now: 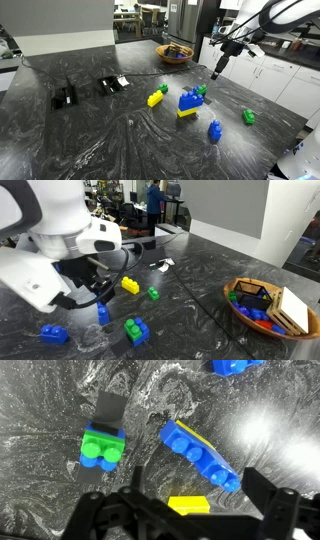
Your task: Remove the green block from the blue one and put it on the table, move the building block tower slightly to the right, and then move the blue block backwards
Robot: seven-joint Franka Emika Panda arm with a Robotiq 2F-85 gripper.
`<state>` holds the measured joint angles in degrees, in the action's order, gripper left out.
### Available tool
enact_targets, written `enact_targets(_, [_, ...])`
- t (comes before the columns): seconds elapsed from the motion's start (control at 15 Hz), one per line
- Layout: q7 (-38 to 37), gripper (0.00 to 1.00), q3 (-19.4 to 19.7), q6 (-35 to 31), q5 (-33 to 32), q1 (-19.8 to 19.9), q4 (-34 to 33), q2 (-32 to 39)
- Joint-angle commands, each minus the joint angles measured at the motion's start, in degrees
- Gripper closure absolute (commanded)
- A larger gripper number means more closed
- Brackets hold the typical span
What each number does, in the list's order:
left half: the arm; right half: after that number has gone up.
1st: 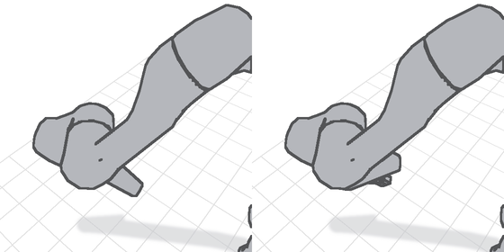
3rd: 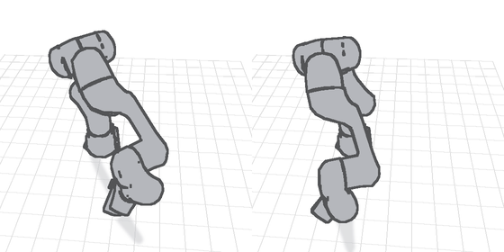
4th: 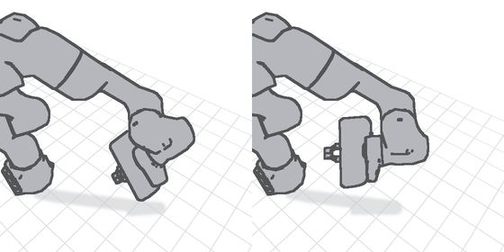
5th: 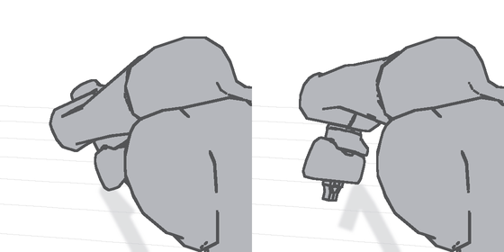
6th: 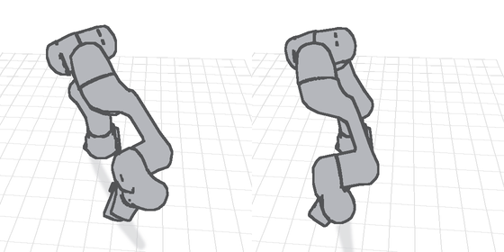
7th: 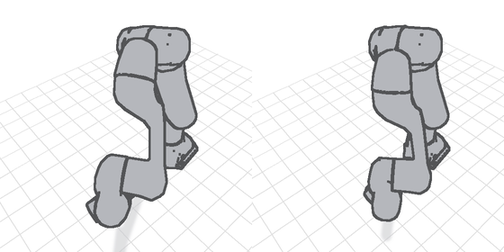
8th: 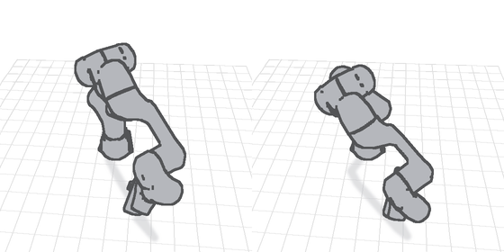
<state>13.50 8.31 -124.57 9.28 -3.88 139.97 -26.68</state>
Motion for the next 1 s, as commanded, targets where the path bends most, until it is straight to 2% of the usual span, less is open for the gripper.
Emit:
enact_targets(0.0, [0.3,0.0,-0.8,0.2,0.4,0.9,-0.1,0.1])
enact_targets(0.47, [0.3,0.0,-0.8,0.2,0.4,0.9,-0.1,0.1])
enact_targets(0.73, [0.1,0.0,-0.7,-0.8,-1.9,2.4,-1.3,4.8])
enact_targets(0.93, [-2.2,0.0,-1.4,-2.7,-6.7,4.9,-1.8,9.4])
